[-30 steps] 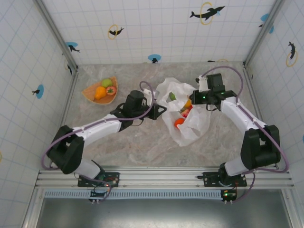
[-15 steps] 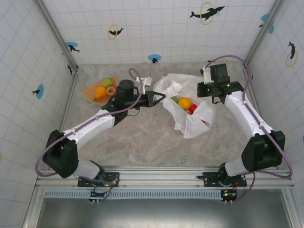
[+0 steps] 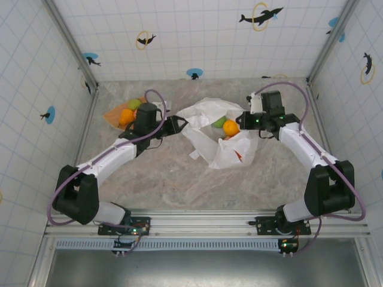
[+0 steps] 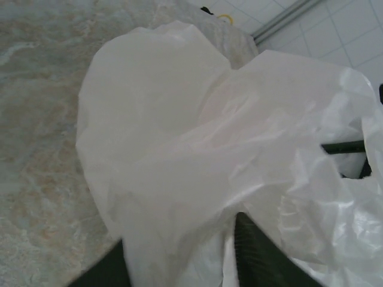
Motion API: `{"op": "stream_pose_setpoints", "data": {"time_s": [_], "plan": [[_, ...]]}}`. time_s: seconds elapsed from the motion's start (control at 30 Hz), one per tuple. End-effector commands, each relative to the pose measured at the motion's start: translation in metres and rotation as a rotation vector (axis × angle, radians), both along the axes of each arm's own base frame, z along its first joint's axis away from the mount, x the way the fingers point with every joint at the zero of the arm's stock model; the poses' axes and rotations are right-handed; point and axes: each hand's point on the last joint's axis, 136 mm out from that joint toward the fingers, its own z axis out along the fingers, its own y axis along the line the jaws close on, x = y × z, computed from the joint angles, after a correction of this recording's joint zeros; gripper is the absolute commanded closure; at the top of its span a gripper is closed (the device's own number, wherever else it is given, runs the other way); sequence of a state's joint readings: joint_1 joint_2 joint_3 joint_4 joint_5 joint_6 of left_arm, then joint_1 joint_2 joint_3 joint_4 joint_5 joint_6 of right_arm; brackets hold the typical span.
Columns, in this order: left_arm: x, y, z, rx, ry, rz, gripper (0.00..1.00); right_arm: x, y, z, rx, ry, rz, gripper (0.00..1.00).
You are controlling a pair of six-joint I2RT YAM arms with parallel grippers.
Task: Place the fruits into the plastic bag
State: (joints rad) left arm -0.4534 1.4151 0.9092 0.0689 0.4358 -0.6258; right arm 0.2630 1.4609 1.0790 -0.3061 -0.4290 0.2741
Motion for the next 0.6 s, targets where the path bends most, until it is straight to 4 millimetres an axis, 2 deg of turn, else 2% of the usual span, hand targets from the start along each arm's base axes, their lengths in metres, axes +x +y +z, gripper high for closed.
{"op": "stream_pose_setpoints", "data": {"time_s": [0.0,0.17,0.3,0.33,0.57], "plan": [[-0.003,0.011,0.001,0.045,-0.025,0.011,0.49,0.006,0.021,0.014,0.137,-0.028,0.023,1.00],[-0.018,0.020,0.008,0.079,-0.076,-0.012,0.28,0.010,0.033,0.014,0.166,-0.021,0.030,1.00],[-0.030,0.030,0.015,0.113,-0.113,-0.022,0.16,0.014,0.041,0.016,0.181,-0.018,0.042,1.00],[-0.026,0.041,0.017,0.122,-0.118,0.007,0.14,0.015,0.043,0.017,0.183,-0.021,0.045,1.00],[-0.025,0.074,0.041,0.077,-0.143,0.048,0.08,0.020,0.049,0.017,0.196,-0.017,0.060,1.00]]}}
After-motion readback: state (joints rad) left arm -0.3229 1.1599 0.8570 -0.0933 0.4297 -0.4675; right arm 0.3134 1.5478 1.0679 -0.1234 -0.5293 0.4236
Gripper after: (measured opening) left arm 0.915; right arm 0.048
